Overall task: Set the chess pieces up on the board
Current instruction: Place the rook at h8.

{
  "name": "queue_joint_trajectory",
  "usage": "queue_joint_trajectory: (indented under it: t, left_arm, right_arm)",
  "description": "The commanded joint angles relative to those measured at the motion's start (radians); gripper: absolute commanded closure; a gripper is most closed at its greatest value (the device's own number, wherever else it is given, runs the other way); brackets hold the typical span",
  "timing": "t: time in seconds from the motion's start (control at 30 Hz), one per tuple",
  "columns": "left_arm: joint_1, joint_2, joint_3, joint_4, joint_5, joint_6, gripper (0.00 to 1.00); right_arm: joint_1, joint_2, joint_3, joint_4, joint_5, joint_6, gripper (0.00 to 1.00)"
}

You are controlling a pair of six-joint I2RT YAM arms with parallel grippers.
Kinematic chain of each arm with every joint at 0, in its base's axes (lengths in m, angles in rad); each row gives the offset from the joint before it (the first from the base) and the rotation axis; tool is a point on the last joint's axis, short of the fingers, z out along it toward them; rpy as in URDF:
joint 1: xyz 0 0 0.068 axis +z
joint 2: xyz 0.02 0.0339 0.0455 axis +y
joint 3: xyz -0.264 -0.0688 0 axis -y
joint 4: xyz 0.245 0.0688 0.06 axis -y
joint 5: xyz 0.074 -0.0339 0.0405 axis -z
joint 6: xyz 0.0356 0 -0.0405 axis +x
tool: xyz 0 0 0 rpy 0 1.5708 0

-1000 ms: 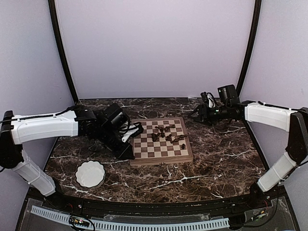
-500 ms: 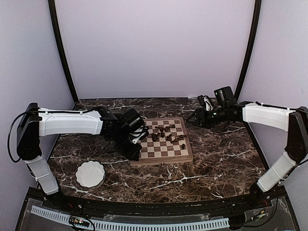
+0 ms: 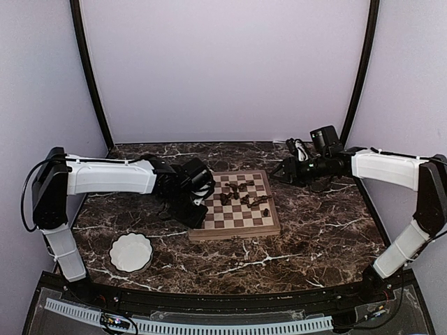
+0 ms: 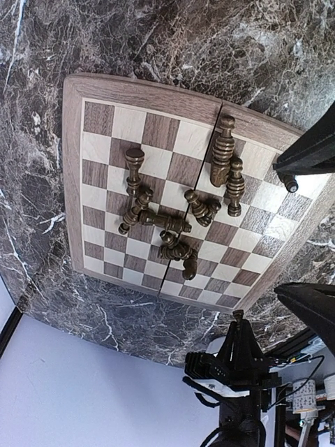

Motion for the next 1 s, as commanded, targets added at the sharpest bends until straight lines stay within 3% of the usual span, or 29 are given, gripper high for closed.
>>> queue_joint_trajectory:
  t: [0.0,0.6,0.97]
  left_arm:
    - [0.020,0.013,0.031,0.007,-0.022,-0.020,0.85]
    - [0.033,0.065,0.071,-0.009,0.002,-0.003,0.79]
    - [0.033,0.038,0.117,-0.039,-0.024,0.003,0.62]
  right_arm:
    - [0.010,0.011,0.010,0.003,-0.009,-0.012,0.46]
    - [0.012,0.040,0.020,0.010,-0.030,-0.006,0.46]
    - [0.015,0.053,0.025,0.021,-0.051,-0.004,0.46]
